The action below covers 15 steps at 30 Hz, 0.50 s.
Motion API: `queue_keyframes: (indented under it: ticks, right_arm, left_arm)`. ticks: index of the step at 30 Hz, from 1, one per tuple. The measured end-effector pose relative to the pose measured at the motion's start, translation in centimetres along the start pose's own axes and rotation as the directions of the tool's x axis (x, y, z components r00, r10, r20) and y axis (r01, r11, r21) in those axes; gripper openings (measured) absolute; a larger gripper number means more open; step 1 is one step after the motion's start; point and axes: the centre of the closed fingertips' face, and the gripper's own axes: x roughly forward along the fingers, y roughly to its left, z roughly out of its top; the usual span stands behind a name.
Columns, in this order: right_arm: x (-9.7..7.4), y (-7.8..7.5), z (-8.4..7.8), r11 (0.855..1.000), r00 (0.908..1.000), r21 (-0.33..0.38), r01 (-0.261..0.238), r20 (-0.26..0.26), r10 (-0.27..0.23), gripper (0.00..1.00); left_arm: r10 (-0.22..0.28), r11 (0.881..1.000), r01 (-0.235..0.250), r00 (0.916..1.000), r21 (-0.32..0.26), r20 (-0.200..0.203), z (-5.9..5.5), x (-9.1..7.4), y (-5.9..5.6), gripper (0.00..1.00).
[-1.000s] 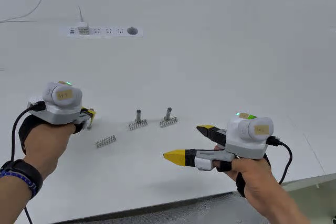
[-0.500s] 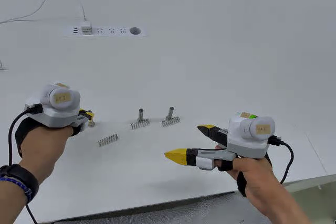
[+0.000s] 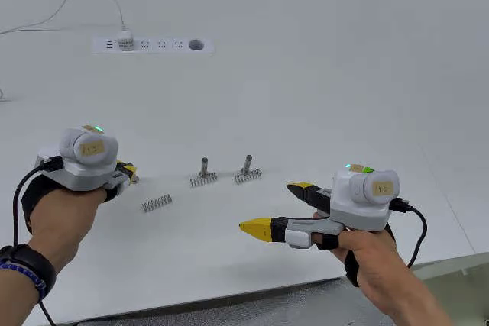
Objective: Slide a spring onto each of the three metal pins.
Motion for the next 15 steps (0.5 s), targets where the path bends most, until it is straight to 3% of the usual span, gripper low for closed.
queue_keyframes:
  ticks: [15]
  right_arm:
    - [-0.3, -0.2, -0.1, 1.0, 1.0, 0.005, 0.006, 0.001, -0.006, 0.92]
  left_arm:
    - [-0.015, 1.0, 0.015, 0.9998, 0.018, 0.013, 0.9, 0.2, -1.1, 0.07]
